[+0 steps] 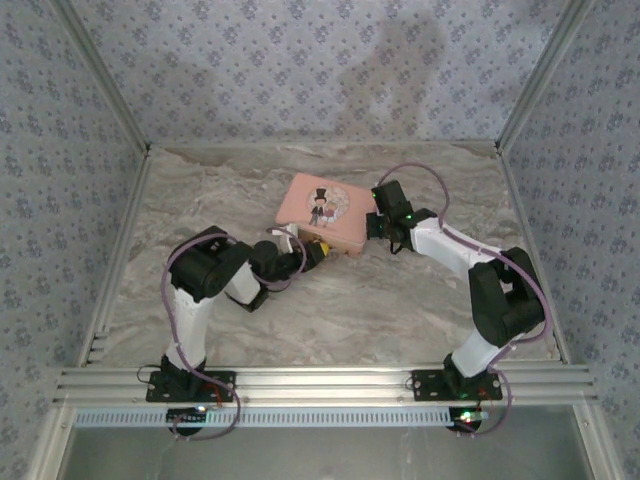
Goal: Unlock the padlock with the key
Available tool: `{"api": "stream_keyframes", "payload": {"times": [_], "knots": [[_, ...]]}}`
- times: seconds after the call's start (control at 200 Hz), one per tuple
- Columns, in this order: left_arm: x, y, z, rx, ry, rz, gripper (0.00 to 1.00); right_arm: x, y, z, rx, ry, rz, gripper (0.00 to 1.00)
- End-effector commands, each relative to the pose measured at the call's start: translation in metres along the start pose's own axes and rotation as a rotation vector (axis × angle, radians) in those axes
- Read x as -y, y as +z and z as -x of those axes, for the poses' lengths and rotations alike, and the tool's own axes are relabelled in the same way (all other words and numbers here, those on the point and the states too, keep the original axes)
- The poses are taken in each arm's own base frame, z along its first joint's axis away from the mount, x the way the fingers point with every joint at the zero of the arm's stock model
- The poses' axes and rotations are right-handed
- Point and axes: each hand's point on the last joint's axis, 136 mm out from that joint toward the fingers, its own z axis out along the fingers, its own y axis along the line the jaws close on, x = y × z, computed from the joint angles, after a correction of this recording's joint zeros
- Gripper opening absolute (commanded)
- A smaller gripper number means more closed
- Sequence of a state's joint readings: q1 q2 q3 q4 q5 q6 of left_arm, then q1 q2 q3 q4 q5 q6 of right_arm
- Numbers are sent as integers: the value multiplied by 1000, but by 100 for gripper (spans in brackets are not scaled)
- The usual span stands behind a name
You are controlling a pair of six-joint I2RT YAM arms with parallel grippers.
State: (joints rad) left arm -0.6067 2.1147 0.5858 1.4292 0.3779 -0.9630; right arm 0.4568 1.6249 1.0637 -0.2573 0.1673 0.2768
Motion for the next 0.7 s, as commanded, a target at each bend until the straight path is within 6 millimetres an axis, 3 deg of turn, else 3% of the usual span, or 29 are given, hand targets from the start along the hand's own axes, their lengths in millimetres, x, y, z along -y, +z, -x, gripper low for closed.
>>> {"api": "stream_keyframes", "payload": {"times": [0.0, 0.435, 0.695], "knots": [[-46, -11, -31, -96, -81, 159, 34, -2, -7, 5, 19, -1, 11, 0], [-43, -6, -32, -129, -92, 149, 13, 1, -10, 6, 27, -3, 8, 0], [-32, -7, -30, -143, -150, 142, 8, 0, -35, 16, 85, 7, 47, 0]]}}
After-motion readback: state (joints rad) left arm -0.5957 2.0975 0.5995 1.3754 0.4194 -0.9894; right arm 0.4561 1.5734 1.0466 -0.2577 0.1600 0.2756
